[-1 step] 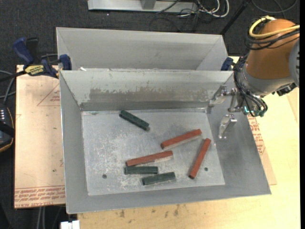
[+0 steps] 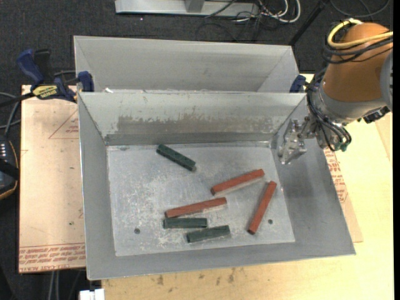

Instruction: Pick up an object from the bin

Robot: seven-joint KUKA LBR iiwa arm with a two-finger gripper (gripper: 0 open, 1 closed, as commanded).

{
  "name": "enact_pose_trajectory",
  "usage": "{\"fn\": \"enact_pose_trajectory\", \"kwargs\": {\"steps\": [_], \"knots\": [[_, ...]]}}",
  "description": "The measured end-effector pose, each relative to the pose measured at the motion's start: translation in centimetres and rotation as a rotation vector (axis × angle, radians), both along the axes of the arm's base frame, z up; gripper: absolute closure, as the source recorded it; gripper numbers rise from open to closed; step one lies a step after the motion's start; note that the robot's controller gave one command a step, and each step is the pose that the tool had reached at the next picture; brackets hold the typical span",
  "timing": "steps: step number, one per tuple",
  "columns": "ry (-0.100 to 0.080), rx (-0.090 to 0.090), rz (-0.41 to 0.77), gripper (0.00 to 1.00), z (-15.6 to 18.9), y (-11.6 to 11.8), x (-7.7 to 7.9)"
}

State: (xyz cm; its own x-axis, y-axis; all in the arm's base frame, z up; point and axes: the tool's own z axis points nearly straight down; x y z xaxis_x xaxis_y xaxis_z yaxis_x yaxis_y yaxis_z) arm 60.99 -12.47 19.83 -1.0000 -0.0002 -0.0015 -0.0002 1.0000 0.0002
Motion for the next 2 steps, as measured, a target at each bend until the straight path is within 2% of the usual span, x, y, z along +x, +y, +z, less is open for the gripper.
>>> {"fn": "enact_pose_trajectory", "kwargs": {"steps": [1, 2], "knots": [[0.0, 0.0, 0.001, 0.0, 0.0, 0.02, 0.0], [0.0, 0.0, 0.001, 0.0, 0.0, 0.02, 0.0]]}}
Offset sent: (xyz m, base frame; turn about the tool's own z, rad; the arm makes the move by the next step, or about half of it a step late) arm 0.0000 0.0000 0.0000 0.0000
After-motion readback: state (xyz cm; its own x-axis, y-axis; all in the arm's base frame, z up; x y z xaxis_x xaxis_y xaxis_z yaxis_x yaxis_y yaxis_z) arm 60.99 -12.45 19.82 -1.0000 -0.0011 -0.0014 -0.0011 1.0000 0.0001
